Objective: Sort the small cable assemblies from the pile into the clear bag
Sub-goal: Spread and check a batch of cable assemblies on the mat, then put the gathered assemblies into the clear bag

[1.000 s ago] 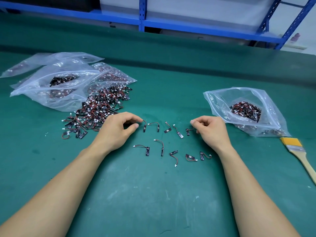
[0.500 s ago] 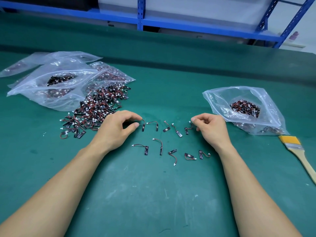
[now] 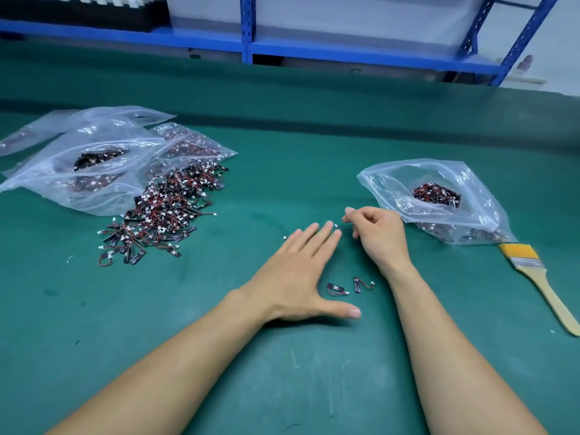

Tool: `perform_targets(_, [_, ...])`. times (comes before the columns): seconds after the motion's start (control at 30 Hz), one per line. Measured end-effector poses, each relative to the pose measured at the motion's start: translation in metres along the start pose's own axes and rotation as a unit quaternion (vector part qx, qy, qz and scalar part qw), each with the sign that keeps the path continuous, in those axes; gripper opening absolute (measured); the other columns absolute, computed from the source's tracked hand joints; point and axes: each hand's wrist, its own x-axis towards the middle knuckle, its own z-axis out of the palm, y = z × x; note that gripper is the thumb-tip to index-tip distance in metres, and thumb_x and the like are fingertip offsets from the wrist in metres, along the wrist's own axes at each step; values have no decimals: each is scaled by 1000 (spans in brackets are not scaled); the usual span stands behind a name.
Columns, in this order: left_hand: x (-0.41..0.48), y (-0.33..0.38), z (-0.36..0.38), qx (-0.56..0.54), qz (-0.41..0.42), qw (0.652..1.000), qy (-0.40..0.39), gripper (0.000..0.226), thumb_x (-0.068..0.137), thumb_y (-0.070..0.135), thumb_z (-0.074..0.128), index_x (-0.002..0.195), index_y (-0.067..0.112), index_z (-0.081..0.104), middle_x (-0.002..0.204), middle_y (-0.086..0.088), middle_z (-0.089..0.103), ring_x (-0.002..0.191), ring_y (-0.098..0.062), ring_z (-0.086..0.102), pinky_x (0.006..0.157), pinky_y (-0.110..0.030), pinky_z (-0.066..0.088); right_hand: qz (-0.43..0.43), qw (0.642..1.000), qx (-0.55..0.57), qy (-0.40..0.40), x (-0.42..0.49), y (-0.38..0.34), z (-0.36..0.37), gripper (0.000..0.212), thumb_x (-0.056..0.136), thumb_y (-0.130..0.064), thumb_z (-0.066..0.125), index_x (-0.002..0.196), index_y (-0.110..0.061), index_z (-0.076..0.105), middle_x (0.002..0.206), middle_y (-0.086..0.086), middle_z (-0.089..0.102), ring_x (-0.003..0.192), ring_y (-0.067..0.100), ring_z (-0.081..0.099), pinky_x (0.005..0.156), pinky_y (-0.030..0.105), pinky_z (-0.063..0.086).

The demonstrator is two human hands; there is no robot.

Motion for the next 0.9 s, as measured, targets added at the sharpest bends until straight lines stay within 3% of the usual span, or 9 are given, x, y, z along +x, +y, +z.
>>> perform_targets(0.1, [25, 23, 8, -1, -15, 1000, 20, 118, 73, 89, 42, 159, 20, 1, 167, 4, -1, 152, -14, -4, 125, -39, 0, 7, 1000, 29, 6, 2, 0, -2, 32, 93, -32, 66, 65, -18, 73, 52, -6, 58, 56, 10, 51, 64, 27, 45])
perform_targets(0.17, [32, 24, 9, -15, -26, 998, 56, 99, 81, 78, 50, 157, 22, 19, 160, 3, 25, 148, -18, 17, 122, -38, 15, 10, 999, 48, 19, 2, 0, -3, 34, 93, -32, 66, 62, -22, 71, 56, 2, 59, 60, 14, 51, 67, 33, 44])
perform_targets(0.27, [27, 11, 3, -22, -21, 996, 89, 54, 90, 58, 59, 133, 24, 57, 130, 7, 51, 123, -15, 41, 107, -35, 36, 12, 997, 63, 34, 1, 0, -2, 31, 93, -33, 66, 66, -18, 72, 55, 3, 54, 53, 10, 44, 61, 30, 38])
perform_targets(0.33, [19, -1, -3, -38, 13, 994, 100, 25, 93, 40, 64, 112, 25, 69, 111, 9, 59, 107, -15, 48, 98, -37, 41, 14, 998, 57, 31, 1, 0, -2, 30, 93, -33, 66, 72, -12, 72, 51, -8, 51, 50, 7, 40, 59, 28, 36])
perform_targets(0.4, [10, -12, -9, -72, 41, 988, 126, 11, 91, 24, 69, 100, 23, 73, 99, 10, 65, 101, -16, 52, 94, -39, 44, 12, 999, 40, 22, 1, 0, -2, 29, 93, -32, 66, 71, -15, 73, 50, -10, 50, 50, 7, 41, 58, 26, 37])
perform_targets(0.5, [-5, -31, -16, -126, 53, 974, 181, 22, 89, 28, 70, 110, 21, 72, 115, 9, 66, 116, -18, 52, 105, -32, 39, 6, 1000, 22, 13, 1, 1, -2, 29, 93, -32, 66, 69, -18, 73, 49, -11, 51, 52, 6, 43, 57, 19, 38])
perform_targets(0.6, [-17, -48, -24, -144, 4, 969, 199, 46, 86, 55, 63, 124, 28, 65, 128, 15, 56, 122, -9, 46, 107, -29, 36, 3, 1000, 11, 8, 0, 1, -2, 29, 94, -32, 65, 70, -19, 74, 48, -12, 52, 50, 4, 43, 52, 13, 36])
perform_targets(0.77, [-16, -47, -22, 35, -40, 996, 70, 101, 63, 98, 39, 146, 40, 40, 136, 17, 41, 121, -10, 35, 101, -32, 31, -5, 1000, -3, -1, 0, 0, 0, 28, 93, -32, 65, 70, -18, 74, 48, -11, 53, 48, 2, 43, 51, 11, 35])
perform_targets(0.9, [-3, -33, -15, 65, 7, 997, 52, 80, 73, 91, 41, 136, 42, 49, 124, 12, 42, 108, -10, 40, 91, -29, 38, -8, 1000, -17, -12, -2, -1, 1, 27, 93, -30, 66, 70, -18, 74, 48, -11, 53, 49, 3, 45, 52, 11, 36])
